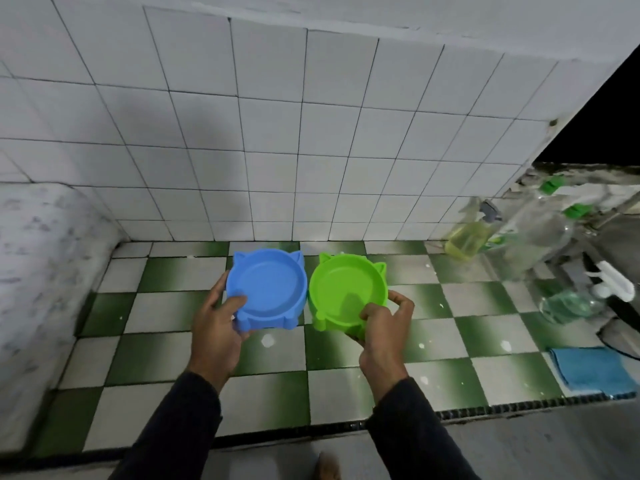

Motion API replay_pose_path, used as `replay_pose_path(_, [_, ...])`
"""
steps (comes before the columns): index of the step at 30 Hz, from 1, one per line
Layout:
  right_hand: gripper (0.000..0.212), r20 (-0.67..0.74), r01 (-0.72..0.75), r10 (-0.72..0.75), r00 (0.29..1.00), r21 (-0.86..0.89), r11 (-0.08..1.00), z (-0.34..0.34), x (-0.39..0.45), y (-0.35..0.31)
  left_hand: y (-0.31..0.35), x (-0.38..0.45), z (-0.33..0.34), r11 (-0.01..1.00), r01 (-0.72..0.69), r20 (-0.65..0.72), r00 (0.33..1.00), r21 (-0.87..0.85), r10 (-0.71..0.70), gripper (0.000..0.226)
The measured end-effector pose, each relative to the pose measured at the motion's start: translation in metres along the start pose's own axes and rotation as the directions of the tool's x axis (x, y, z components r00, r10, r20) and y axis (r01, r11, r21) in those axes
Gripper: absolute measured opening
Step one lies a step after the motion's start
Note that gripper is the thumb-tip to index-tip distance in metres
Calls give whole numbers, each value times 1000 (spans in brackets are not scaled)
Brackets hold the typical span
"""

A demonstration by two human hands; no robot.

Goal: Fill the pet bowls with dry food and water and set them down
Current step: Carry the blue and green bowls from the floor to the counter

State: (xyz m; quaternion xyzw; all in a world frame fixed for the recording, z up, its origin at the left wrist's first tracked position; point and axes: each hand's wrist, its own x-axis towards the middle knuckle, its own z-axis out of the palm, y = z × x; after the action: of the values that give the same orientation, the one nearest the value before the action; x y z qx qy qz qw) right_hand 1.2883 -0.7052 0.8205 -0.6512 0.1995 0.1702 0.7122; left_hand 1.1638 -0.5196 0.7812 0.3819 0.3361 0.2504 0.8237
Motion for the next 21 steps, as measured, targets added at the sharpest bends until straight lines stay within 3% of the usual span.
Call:
replay_pose_path(10, [55,107,-44,57,993,-119,992,-7,59,19,-44,8,1,998,60,-187,980,-20,-63,49])
replay_pose_path(21, [58,103,-86,118,988,-270,959,-7,110,49,-76,38,-4,984,154,-250,960,84,-129,46])
